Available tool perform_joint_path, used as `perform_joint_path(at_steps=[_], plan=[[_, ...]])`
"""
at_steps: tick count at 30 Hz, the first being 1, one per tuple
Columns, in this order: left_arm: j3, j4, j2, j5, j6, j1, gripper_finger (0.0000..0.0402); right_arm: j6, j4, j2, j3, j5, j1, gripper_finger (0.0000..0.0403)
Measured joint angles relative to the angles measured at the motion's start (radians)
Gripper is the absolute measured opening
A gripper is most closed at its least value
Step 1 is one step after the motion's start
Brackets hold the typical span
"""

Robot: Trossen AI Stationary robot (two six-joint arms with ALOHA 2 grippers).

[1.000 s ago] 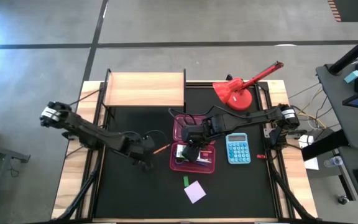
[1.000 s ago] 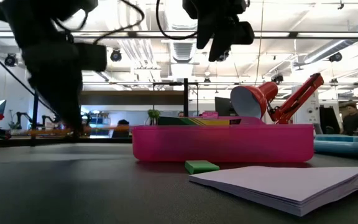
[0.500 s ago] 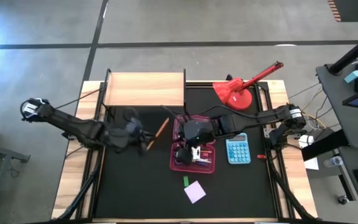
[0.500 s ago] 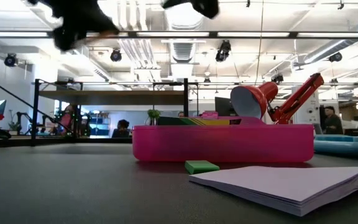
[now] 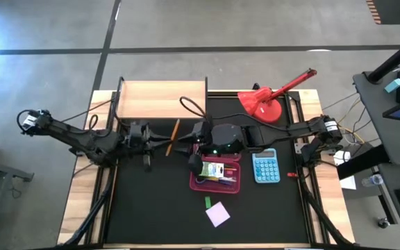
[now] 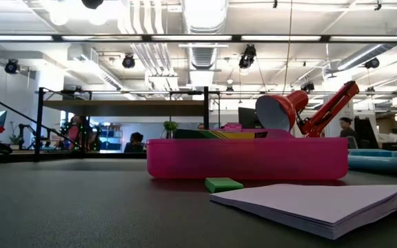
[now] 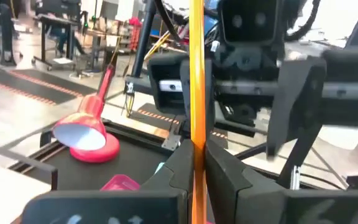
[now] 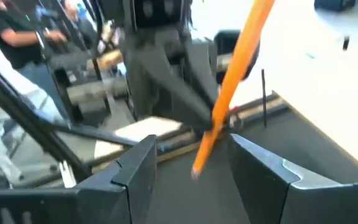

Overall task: Pack school essentials
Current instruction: Put the orange pencil into the pink supply box

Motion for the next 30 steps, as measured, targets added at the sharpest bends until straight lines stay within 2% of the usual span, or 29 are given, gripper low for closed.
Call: perform_joint_path(at_steps=[6,19,25,30], plan=[[0.0,-0.005,0.011,0.018,0.01,-0.004,0.0011,-0.036,0.058,-0.02,0.0,0.073,-0.008,0.0187],[0.001,0.096,0.056,0.038,0.079,-0.004,0.0011,-0.036,0.082,-0.022,0.0,0.074,-0.022,0.018],[0.001,0.16,0.109,0.046,0.079,-0.005,0.0011,-0.035,0.082,-0.022,0.0,0.064,-0.023,0.0133],[0.001,0.18,0.12,0.045,0.079,-0.004,0.0011,-0.035,0.082,-0.022,0.0,0.058,-0.022,0.0058]])
